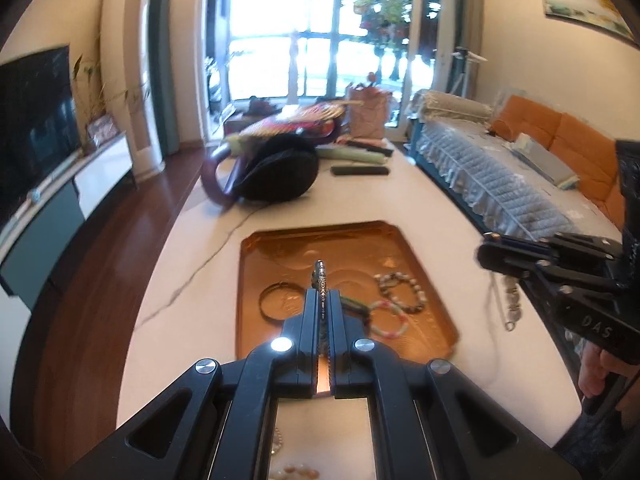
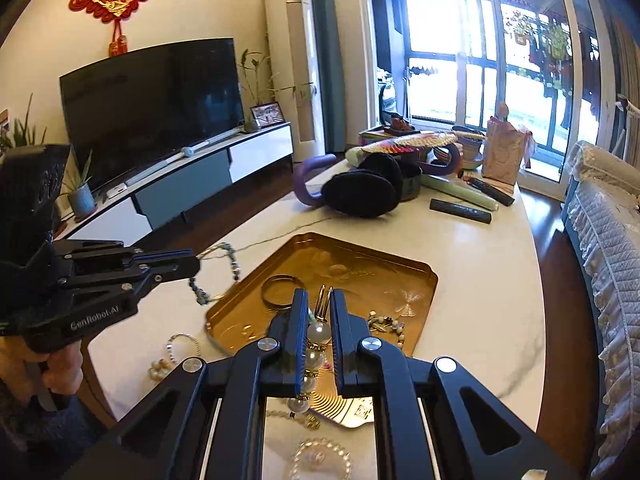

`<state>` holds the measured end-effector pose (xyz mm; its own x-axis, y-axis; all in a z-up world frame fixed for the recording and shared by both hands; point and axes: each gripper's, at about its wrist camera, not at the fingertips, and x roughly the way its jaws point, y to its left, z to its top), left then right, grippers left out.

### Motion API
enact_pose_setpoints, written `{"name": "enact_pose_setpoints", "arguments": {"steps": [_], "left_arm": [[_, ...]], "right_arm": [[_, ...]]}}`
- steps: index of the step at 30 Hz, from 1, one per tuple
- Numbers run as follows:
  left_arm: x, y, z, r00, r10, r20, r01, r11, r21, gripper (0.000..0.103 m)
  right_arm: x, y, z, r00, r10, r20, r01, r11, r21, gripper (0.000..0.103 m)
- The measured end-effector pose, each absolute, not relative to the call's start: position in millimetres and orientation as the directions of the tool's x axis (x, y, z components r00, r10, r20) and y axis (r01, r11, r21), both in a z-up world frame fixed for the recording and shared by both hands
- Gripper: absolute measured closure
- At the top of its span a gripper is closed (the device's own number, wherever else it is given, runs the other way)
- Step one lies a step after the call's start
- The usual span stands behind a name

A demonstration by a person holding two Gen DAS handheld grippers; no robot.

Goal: Organize jewelry
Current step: 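Lower the green bracelet into the tray and open the left tool while the right tool releases the brooch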

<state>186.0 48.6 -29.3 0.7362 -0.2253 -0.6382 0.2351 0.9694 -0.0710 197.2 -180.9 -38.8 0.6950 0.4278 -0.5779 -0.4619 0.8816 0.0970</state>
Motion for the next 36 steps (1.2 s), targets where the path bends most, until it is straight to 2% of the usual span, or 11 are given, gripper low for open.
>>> {"name": "enact_pose_setpoints", "arguments": {"steps": [4,9,18,27,28,30,32,33,36], "left_arm": [[206,67,-53,0.703,-0.223,-0.676,0.177,0.975,-0.137,0.100],[225,76,-83,0.627,-0.282,-0.726,0.156,0.959,-0.238,0.100],[235,63,-120,0.543,-0.277,-0.793,0.152,0.961,-0.232,0.100],[235,61,-125,0.550,-0.241,-0.800,0.142,0.971,-0.195,0.099],[232,60,-125,0.560,-0.209,-0.802,0.130,0.978,-0.164,0.095],[230,57,-124,0.555,-0.186,-0.811,0.120,0.982,-0.143,0.080],[225,57,-121,0.560,-0.187,-0.807,0.113,0.982,-0.149,0.044],[221,56,-119,0.569,-0.193,-0.800,0.115,0.981,-0.155,0.040],[205,53,-108,0.603,-0.188,-0.776,0.132,0.982,-0.136,0.038]], "right_arm": [[215,-186,-60,0.671,0.421,-0.610,-0.444,0.887,0.125,0.093],[233,-188,-83,0.630,0.423,-0.651,-0.432,0.888,0.160,0.093],[249,-179,-127,0.554,0.400,-0.730,-0.417,0.892,0.173,0.093],[250,-167,-145,0.542,0.355,-0.761,-0.424,0.898,0.117,0.093],[249,-165,-146,0.553,0.329,-0.765,-0.418,0.904,0.086,0.092],[251,-166,-147,0.557,0.323,-0.765,-0.407,0.909,0.087,0.085],[252,-172,-147,0.546,0.351,-0.761,-0.391,0.910,0.139,0.068],[252,-174,-146,0.541,0.359,-0.761,-0.383,0.910,0.158,0.065],[247,-179,-142,0.544,0.372,-0.752,-0.367,0.912,0.185,0.064]]}}
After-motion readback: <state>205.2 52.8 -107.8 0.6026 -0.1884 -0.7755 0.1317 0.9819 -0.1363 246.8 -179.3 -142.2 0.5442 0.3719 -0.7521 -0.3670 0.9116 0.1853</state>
